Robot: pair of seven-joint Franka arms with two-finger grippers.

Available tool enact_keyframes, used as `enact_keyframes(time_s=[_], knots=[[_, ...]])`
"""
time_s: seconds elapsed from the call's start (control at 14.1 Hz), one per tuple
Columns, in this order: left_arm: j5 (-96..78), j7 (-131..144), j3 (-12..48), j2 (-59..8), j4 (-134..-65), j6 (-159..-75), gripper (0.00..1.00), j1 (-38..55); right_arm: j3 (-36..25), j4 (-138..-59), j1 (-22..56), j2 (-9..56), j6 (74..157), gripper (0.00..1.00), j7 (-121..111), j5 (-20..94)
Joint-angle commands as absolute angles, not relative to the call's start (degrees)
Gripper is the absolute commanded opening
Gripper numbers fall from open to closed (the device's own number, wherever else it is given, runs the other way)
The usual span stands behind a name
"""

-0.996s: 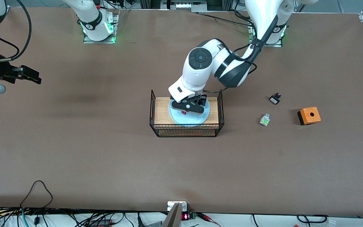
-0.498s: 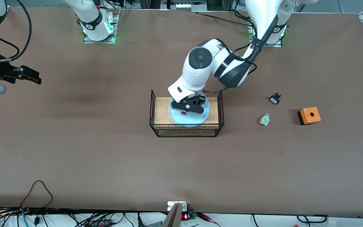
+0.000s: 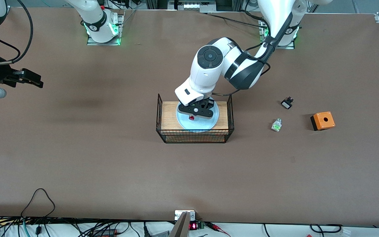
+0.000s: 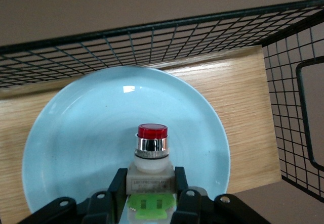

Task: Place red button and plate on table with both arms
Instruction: 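Lift the red button with the left gripper toward the orange box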

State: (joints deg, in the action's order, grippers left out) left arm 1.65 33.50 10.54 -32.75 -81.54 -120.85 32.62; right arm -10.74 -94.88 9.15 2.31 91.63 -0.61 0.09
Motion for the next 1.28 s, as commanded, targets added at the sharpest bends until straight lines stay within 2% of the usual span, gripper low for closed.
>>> enact_keyframes(time_s=[0.0, 0.5, 1.21], knots=[[2.2, 33.84, 10.02, -30.16, -79.9, -116.21, 0.26, 32.52, -10.72, -94.66, 9.05, 2.2, 91.41, 1.0, -0.35, -0.53], [1.76, 33.4, 9.49, -23.74, -74.53, -104.08, 0.26, 28.4, -10.72, -94.57, 9.05, 2.2, 91.41, 1.0, -0.35, -0.53], [-1.76, 22.16, 9.32, -13.54, -74.62, -93.18, 0.27, 13.81, -10.63, -94.57, 9.14, 2.2, 91.49, 1.0, -0.35, -0.53]])
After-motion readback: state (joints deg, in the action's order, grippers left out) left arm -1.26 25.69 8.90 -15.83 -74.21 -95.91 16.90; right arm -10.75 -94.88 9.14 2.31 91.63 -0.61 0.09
